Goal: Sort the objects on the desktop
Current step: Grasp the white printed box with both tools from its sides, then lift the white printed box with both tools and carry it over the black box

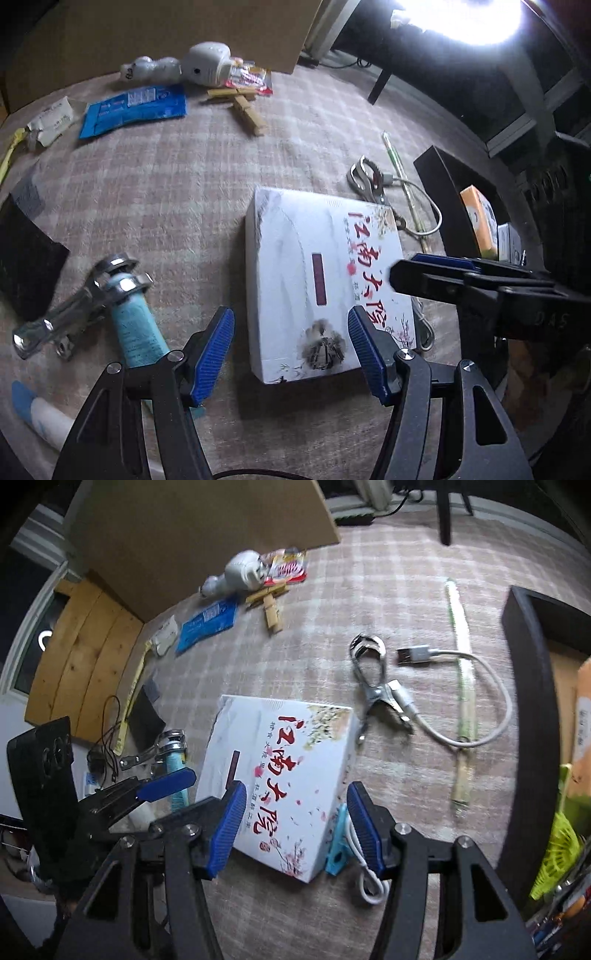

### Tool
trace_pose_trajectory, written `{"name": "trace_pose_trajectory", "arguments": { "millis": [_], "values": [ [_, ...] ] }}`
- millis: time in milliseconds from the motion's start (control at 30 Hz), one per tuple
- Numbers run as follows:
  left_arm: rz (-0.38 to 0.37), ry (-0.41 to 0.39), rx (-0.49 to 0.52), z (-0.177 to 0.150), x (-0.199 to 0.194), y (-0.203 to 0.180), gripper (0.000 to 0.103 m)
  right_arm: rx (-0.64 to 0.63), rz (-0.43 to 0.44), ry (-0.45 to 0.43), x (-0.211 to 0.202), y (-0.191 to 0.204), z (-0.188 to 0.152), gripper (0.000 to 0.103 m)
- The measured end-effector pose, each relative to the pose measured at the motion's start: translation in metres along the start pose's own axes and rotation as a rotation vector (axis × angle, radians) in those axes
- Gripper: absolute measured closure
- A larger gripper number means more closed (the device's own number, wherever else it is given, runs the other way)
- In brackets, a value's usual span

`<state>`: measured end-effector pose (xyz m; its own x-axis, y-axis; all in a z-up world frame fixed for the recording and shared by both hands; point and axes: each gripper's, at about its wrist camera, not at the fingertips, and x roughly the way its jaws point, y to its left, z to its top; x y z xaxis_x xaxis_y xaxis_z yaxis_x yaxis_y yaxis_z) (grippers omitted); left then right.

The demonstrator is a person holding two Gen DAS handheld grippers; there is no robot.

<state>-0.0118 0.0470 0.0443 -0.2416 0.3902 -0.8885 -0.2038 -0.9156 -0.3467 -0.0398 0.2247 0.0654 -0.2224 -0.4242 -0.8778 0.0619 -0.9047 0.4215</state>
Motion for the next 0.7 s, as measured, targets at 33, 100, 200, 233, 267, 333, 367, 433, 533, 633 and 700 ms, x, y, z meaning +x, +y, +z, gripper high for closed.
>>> {"name": "trace_pose_trajectory", "arguments": {
  "millis": [33,100,200,233,267,333,367,433,533,633,700],
  "values": [
    [-0.002,0.005,0.006,-0.001,0.003,-0.002,0.042,0.000,0.009,0.013,0.004,0.001,0.000,0.047],
    [0.008,0.012,0.014,-0.003,0.008,-0.004,0.041,-0.003,0.010,0.029,0.011,0.004,0.000,0.046],
    [-0.010,0.009,-0.018,-0.004,0.010,0.001,0.039,-0.008,-0.006,0.047,0.020,0.006,0.000,0.046],
    [-0.016,0.008,-0.026,-0.004,0.010,0.002,0.039,-0.009,-0.008,0.052,0.021,0.005,0.000,0.046],
    [-0.019,0.007,-0.029,-0.004,0.010,0.002,0.039,-0.009,-0.010,0.054,0.023,0.005,-0.001,0.046],
    [-0.011,0.006,-0.018,-0.005,0.009,0.000,0.039,-0.021,-0.022,0.052,0.024,0.007,-0.001,0.045],
    [-0.007,0.006,-0.014,-0.006,0.009,-0.002,0.039,-0.032,-0.035,0.047,0.024,0.009,-0.001,0.045],
    [-0.007,-0.001,-0.013,-0.008,0.007,-0.004,0.039,-0.056,-0.070,0.032,0.025,0.014,-0.002,0.045],
    [-0.007,-0.012,-0.024,-0.010,0.003,-0.007,0.039,-0.071,-0.089,0.008,0.022,0.016,-0.003,0.046],
    [-0.008,-0.029,-0.024,-0.008,-0.003,-0.013,0.039,-0.077,-0.097,-0.024,0.014,0.016,-0.004,0.047],
    [-0.002,-0.045,-0.013,-0.005,-0.010,-0.021,0.039,-0.095,-0.117,-0.048,0.006,0.019,-0.005,0.048]
  ]
}}
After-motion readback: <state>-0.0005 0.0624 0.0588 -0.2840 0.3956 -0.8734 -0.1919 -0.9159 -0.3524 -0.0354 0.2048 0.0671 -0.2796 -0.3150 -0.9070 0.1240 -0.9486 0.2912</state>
